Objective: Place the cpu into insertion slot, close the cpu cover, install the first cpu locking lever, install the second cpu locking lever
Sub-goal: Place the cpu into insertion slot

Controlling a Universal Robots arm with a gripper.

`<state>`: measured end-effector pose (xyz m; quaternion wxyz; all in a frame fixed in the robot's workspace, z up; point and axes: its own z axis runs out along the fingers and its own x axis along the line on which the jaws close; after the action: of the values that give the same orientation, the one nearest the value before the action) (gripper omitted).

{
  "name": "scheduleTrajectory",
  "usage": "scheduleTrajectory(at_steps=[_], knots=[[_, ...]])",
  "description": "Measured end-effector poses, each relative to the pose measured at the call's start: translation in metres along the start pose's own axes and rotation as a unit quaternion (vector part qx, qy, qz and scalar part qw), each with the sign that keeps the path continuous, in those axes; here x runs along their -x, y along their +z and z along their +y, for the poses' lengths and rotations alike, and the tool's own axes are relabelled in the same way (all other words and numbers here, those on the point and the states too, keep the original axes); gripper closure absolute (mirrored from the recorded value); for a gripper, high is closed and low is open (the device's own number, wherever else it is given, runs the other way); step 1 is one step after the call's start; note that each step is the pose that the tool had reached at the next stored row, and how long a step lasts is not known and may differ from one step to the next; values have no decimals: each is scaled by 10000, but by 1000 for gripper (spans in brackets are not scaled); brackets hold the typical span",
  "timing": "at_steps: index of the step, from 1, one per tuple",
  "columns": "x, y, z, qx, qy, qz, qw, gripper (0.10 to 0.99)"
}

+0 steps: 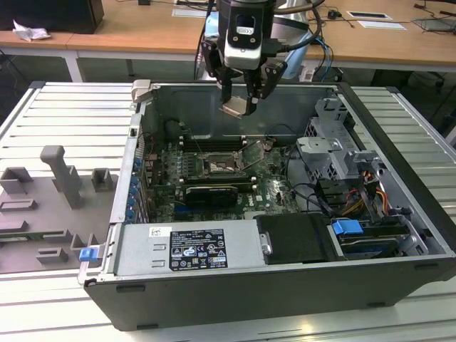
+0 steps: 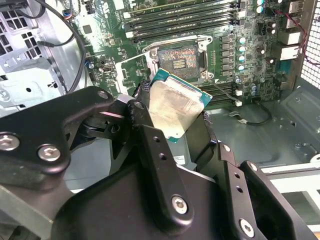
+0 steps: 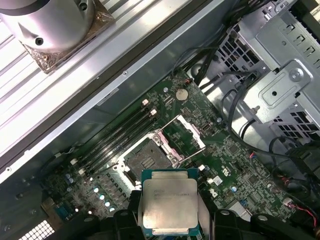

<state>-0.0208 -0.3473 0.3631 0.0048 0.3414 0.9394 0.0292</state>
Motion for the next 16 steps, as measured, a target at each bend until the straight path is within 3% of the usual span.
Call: scheduleTrajectory(at_steps=[16], knots=[[0,10,-1,2,169,-10,9999,557]])
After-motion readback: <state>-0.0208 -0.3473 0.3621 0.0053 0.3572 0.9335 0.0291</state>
